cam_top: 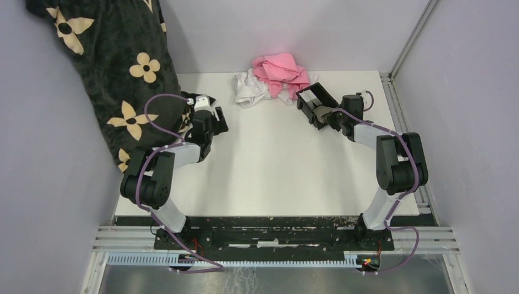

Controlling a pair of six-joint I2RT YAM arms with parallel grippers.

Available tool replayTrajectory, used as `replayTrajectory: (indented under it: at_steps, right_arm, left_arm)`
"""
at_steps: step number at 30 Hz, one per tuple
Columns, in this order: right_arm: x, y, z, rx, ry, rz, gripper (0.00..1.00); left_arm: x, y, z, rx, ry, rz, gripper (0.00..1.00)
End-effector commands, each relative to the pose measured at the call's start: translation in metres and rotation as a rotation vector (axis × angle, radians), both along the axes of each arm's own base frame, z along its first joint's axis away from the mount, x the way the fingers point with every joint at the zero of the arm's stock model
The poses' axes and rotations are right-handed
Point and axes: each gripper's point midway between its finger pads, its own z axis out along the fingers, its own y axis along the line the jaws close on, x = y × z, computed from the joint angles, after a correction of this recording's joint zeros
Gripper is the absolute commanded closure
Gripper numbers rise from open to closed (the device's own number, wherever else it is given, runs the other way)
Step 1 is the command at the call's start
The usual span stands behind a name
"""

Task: Put the credit cards into the card holder
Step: Pick up the card holder from the storage box.

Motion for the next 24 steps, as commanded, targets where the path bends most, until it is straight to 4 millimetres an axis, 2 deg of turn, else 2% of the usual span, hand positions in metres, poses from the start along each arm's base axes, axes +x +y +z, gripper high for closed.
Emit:
replayTrajectory:
  at_steps: [1, 5, 11, 15, 20, 24]
  right_arm:
    - [0.015, -0.003, 0.031, -0.028, -0.088, 0.014, 0.89]
    - [0.009, -0.01, 0.051, -0.081, -0.113, 0.019, 0.97]
    - [-0.007, -0.015, 0.085, -0.126, -0.152, 0.034, 0.99]
    - [-0.025, -0.015, 0.107, -0.135, -0.18, 0.055, 0.99]
    - [-0.063, -0.002, 0.135, -0.121, -0.211, 0.159, 0.99]
    - [-0.105, 0.018, 0.145, -0.062, -0.231, 0.289, 0.99]
  left_arm:
    - [0.004, -0.001, 0.027, -0.015, -0.085, 0.012, 0.18]
    - [0.002, -0.006, 0.038, -0.04, -0.1, 0.01, 0.18]
    - [-0.003, -0.019, 0.062, -0.082, -0.127, -0.015, 0.18]
    - [-0.012, -0.029, 0.082, -0.107, -0.149, -0.043, 0.18]
    - [-0.028, -0.048, 0.105, -0.138, -0.161, -0.115, 0.18]
    - [-0.045, -0.062, 0.12, -0.17, -0.158, -0.18, 0.18]
